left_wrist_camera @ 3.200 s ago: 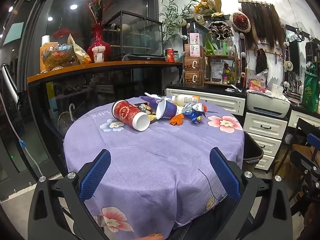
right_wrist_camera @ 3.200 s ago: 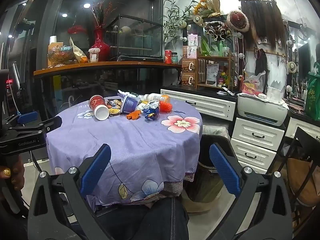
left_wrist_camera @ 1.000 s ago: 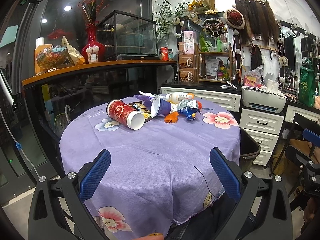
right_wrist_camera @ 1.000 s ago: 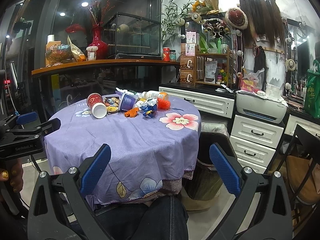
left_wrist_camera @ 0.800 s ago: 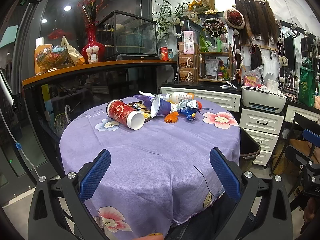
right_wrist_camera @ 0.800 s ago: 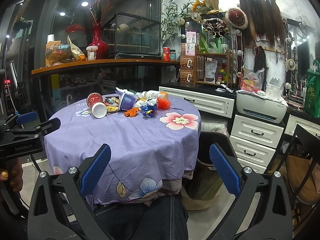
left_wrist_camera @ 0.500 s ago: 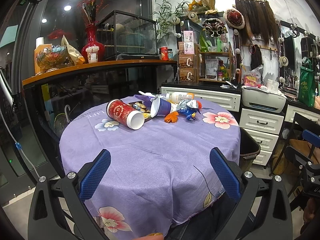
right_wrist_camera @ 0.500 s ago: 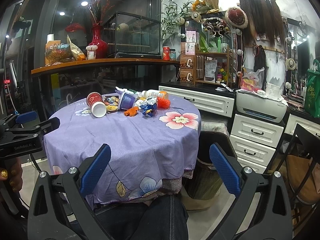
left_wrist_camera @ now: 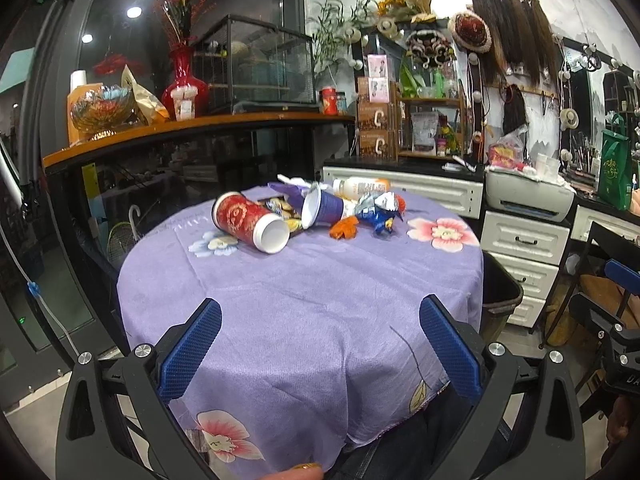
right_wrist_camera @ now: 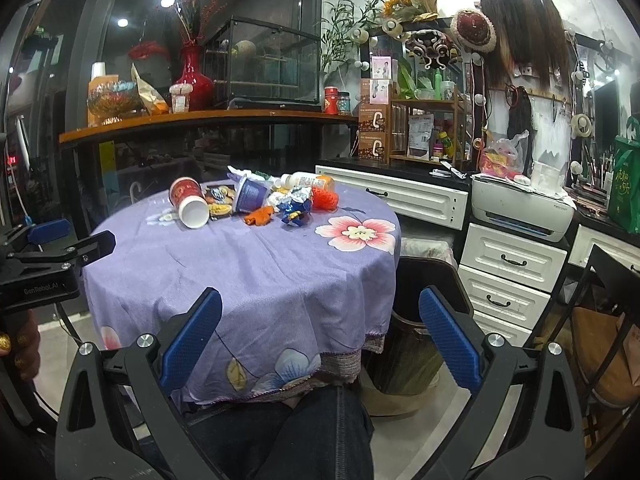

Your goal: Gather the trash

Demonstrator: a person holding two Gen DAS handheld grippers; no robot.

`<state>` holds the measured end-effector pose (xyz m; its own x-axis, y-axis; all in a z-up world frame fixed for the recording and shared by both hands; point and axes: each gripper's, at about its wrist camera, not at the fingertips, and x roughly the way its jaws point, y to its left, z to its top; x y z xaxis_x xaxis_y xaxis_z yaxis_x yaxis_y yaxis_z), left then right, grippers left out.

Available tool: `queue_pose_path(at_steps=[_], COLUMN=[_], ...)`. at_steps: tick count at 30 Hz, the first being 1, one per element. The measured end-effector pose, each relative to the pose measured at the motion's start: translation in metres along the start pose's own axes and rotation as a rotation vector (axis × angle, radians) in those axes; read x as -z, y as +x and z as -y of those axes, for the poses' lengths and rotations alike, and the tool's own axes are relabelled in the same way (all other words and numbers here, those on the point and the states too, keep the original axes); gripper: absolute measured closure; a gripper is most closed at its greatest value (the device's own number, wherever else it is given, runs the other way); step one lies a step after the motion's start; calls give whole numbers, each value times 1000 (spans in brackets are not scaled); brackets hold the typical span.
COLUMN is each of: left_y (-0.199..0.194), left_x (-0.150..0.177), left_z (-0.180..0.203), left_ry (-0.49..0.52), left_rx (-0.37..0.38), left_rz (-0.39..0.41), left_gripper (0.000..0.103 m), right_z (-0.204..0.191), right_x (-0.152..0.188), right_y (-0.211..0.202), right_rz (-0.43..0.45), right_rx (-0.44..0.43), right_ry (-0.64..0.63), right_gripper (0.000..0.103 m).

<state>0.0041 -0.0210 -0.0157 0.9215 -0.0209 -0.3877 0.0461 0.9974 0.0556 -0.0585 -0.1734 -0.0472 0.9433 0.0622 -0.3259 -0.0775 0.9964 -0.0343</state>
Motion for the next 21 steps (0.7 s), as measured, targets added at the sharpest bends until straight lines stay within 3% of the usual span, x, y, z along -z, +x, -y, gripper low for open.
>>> queue_pose_path(at_steps=[9,14,21], left_y=[56,95,160], left_x=[-4,-22,-53], left_z=[-30,-53,-99], left_ry=[-17,-25,-156], left_rx=[26,41,54], left_rz=[-142,-232,-336], left_gripper=[5,5,5], right_z=[3,-10,-38], right_x=[0,-16,-56], right_y=[56,102,168], right_rz=[-173,-218,-226], right_rx=[-81,-150,-224], right_ry=[-34,-76,-107], right_gripper=[6,6,6])
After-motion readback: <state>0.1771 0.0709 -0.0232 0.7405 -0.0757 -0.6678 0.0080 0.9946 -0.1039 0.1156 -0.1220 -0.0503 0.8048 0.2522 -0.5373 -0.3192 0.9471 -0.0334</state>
